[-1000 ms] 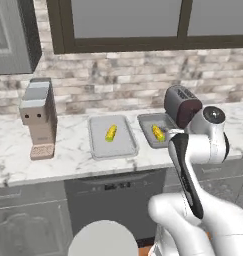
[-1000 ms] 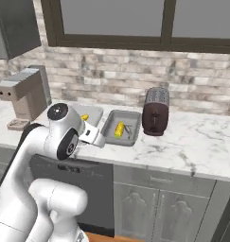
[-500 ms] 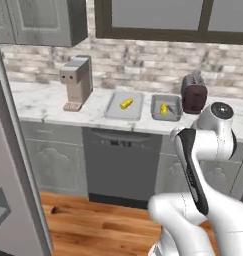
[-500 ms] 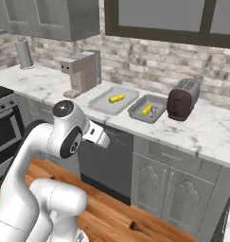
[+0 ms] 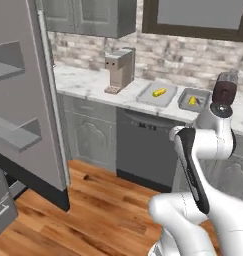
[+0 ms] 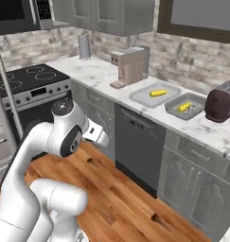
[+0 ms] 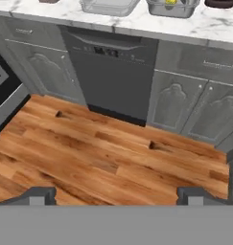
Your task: Place one corn and one fish in each tupperware on the nearby counter, to pack two identical lunches.
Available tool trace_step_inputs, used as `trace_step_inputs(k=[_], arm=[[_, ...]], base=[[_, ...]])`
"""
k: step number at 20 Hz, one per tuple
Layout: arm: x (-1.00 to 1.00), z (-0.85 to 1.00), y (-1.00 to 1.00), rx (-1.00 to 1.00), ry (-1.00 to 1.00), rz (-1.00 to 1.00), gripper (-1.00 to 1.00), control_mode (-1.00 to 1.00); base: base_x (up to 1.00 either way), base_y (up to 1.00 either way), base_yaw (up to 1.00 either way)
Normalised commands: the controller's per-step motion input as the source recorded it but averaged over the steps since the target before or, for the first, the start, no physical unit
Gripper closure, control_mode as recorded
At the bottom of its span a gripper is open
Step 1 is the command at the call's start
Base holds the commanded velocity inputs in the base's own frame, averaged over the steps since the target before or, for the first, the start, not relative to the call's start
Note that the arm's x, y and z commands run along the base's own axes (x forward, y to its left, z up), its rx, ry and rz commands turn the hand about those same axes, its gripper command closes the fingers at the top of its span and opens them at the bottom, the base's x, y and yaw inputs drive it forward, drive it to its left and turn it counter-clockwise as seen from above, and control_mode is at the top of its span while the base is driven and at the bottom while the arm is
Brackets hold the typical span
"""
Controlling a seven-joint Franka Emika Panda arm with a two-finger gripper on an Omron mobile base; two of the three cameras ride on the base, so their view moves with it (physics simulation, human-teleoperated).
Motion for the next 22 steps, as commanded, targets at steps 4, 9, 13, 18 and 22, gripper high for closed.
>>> trace_step_inputs(k=[4, 9, 13, 18, 22], arm=[[0.00, 0.00, 0.00, 0.00, 0.00, 0.00, -1.00, 1.00], [0.00, 0.00, 0.00, 0.00, 0.00, 0.00, -1.00, 1.00], [0.00, 0.00, 0.00, 0.00, 0.00, 0.00, -1.00, 1.00], [0.00, 0.00, 0.00, 0.00, 0.00, 0.00, -1.00, 1.00], [0.00, 0.00, 0.00, 0.00, 0.00, 0.00, -1.00, 1.00]], base=[[-0.72, 0.44, 0.72], [-0.45, 0.36, 0.79], [-0.23, 0.45, 0.86], [0.44, 0.54, 0.61], [1.00, 0.09, 0.32]])
